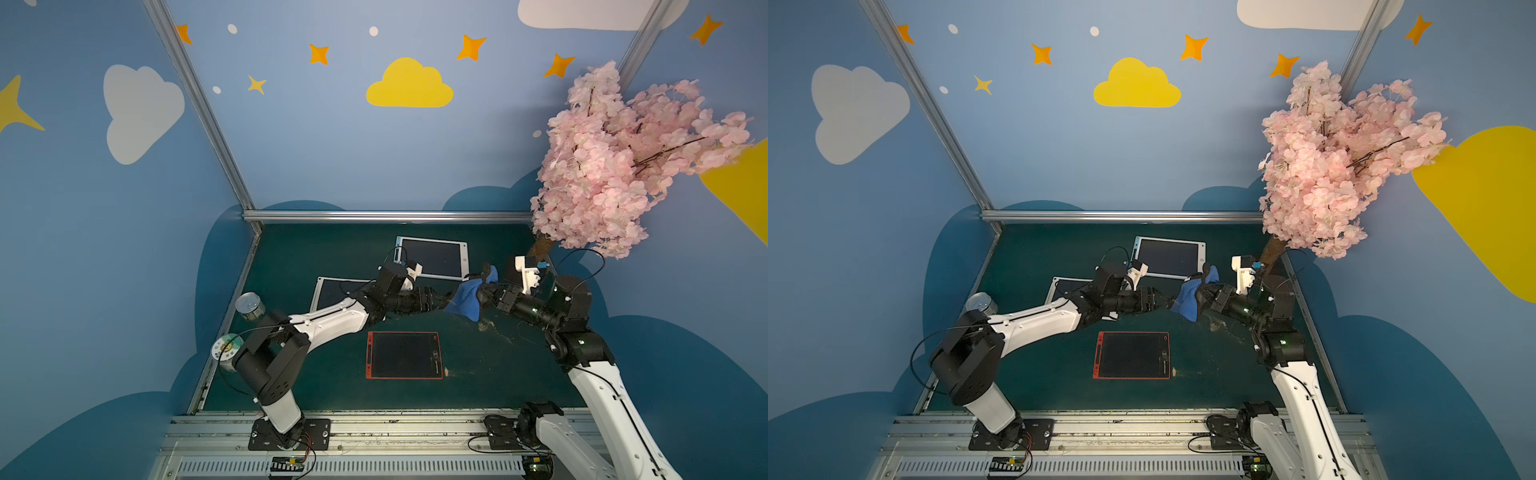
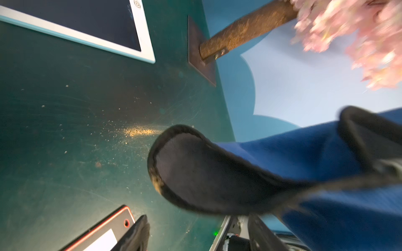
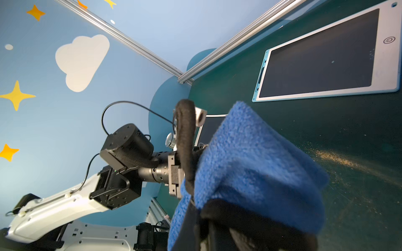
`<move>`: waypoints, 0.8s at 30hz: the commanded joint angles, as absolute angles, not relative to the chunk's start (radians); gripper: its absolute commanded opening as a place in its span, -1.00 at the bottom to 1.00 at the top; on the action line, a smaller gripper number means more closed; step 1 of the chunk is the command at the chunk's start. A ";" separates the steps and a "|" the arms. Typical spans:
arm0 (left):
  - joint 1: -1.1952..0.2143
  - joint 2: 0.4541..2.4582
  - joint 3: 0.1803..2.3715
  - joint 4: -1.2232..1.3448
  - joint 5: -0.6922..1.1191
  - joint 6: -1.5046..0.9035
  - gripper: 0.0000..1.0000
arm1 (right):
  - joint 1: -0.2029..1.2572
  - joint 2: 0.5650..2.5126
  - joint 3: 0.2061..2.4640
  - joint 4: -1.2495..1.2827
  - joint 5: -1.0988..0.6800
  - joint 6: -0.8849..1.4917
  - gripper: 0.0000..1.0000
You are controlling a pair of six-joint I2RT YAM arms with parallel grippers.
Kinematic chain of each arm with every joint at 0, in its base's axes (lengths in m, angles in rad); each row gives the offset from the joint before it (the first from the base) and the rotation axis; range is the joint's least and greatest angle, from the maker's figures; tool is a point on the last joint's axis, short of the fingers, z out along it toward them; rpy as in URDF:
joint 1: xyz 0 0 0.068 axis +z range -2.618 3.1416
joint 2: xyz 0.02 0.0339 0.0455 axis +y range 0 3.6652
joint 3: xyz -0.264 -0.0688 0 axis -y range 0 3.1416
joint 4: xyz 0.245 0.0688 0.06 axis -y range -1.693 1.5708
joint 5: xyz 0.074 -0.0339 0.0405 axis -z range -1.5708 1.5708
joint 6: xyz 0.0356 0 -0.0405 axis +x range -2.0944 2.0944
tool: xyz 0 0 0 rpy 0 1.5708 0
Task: Wipe the drawing tablet
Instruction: Adjust the cleaning item.
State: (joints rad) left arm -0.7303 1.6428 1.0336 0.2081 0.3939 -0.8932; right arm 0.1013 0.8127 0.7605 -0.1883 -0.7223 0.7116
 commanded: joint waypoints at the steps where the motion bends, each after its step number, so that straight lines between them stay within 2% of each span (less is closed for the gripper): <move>1: -0.730 1.564 0.997 0.360 0.397 -1.000 0.51 | 0.086 0.820 0.747 -0.067 -0.805 0.785 -1.00; 8: -0.730 1.558 0.914 0.590 0.395 -1.170 0.64 | 0.078 0.847 0.685 0.178 -0.903 0.997 -1.00; 12: -0.737 1.568 0.916 0.641 0.411 -1.212 0.68 | 0.078 0.853 0.626 0.336 -0.932 1.106 -1.00; 24: -0.768 1.620 0.956 0.738 0.448 -1.290 0.73 | 0.136 0.897 0.526 0.578 -0.930 1.261 -1.00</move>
State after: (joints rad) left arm -0.7609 1.5940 0.9195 0.6762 0.4255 -1.2663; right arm 0.1173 0.8932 0.5350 0.4553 -0.9154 1.2087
